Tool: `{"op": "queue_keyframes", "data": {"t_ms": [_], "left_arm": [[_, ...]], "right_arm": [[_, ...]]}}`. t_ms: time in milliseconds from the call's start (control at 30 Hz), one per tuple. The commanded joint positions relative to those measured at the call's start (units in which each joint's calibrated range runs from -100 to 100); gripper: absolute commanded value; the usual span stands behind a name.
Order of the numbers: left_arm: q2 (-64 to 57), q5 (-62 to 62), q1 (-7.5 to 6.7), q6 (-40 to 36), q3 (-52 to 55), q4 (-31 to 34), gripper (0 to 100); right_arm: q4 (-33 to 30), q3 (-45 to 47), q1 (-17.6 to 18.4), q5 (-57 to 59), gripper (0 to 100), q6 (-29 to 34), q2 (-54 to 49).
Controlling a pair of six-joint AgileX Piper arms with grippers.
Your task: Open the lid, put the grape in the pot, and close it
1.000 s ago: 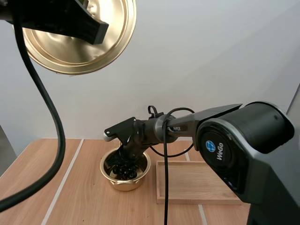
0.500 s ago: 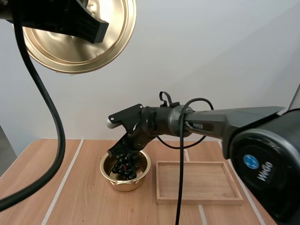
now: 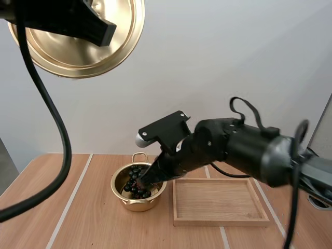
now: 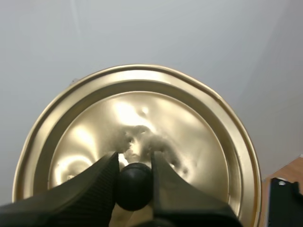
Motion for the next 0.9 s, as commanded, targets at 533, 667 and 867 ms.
{"op": "queue_keyframes", "data": {"t_ms": [533,667,867], "left_arm": [[8.4,-3.47,-0.16,8.48,29.94,-2.56,0],[12.73,-7.39,-0.16,12.29,36.82,-5.54,0],[22.69,-13.0,-0.16,17.03,39.07,-9.99,0]], "right_arm": [[-6.15,5.58,-4.93,23.95,0,5.62,-36.07],[-5.79,5.58,-6.1,24.81,0,5.62,-36.09],[-5.79,5.58,-6.2,24.81,0,5.62,-36.09]]}}
